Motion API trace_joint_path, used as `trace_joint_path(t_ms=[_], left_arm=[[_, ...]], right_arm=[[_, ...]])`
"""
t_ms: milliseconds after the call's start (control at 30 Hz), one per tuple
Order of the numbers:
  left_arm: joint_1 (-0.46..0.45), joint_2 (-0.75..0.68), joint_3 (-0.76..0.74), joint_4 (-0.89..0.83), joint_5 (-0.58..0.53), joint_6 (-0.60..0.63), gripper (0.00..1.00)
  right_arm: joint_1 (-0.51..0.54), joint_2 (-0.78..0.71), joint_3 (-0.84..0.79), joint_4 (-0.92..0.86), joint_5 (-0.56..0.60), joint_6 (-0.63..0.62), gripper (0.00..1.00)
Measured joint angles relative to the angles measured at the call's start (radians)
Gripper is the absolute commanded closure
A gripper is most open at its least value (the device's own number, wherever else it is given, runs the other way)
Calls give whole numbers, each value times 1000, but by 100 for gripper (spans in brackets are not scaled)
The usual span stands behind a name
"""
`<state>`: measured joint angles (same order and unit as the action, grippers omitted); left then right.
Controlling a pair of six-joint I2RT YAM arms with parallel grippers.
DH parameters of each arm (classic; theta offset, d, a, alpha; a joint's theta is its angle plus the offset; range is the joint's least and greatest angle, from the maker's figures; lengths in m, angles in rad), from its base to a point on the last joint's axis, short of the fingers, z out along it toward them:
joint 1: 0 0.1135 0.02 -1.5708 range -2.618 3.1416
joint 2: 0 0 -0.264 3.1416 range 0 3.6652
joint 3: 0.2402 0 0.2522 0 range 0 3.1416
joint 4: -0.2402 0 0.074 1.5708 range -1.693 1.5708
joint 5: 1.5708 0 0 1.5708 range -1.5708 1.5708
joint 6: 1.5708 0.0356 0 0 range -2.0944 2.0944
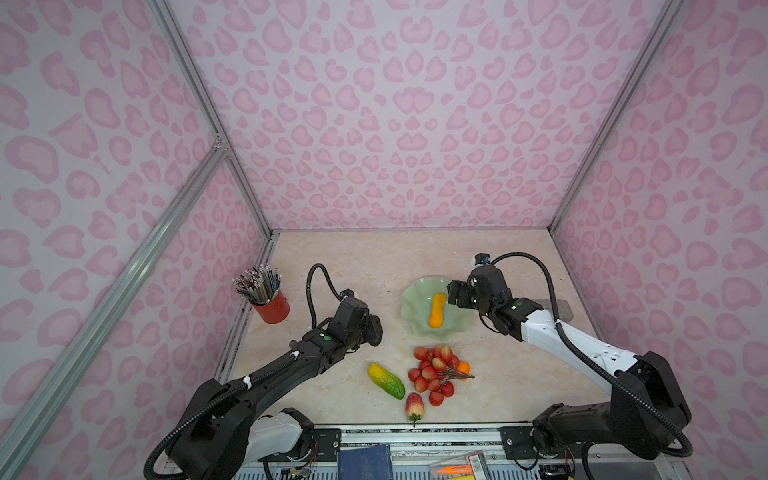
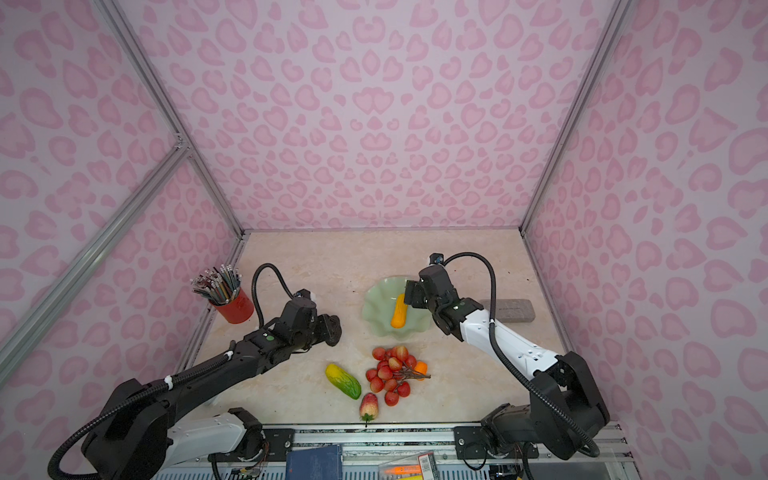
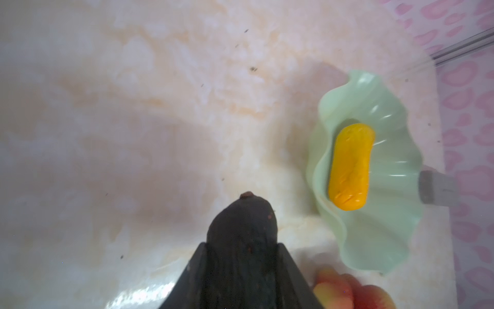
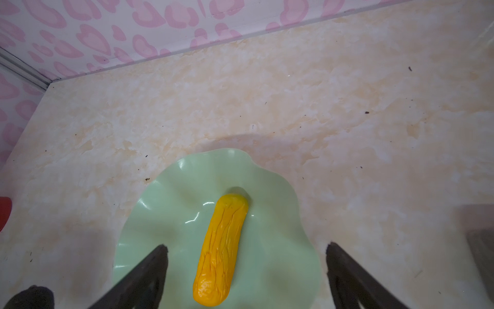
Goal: Place and organize the fake fruits in the fruit bowl
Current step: 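Carry the dark avocado with the left gripper and set it in the bowl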
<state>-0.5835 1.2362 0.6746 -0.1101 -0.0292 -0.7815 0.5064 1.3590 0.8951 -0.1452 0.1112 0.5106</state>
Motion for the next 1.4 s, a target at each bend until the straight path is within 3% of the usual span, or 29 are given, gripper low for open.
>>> trace_joint_path(t_ms=[133, 500, 733, 833, 967, 1033, 1233, 1400], left_arm=[[-45, 87, 159, -19, 14, 95, 68], [-129, 553, 656, -80, 36, 297, 68], [-144, 715, 754, -126, 28, 314, 68], [-143, 737, 756, -158, 16, 310, 65], [-143, 749, 762, -177, 0, 299, 40], [-143, 750, 767, -188, -3, 284, 33], [-144, 698, 760, -190, -5, 276, 29], [-144, 479, 703, -174, -39, 266, 28]], right_arm=[[-20, -68, -40, 14, 0, 2, 6], [-78, -356, -222, 67, 0, -9, 2], [-99, -440, -241, 40, 19, -18, 2], [-109, -443, -245, 33, 20, -17, 2], [-111, -435, -248, 37, 23, -18, 2], [-116, -417, -243, 35, 23, -18, 2], [-119, -369, -218, 27, 23, -24, 2], [-119, -326, -213, 23, 18, -25, 2]])
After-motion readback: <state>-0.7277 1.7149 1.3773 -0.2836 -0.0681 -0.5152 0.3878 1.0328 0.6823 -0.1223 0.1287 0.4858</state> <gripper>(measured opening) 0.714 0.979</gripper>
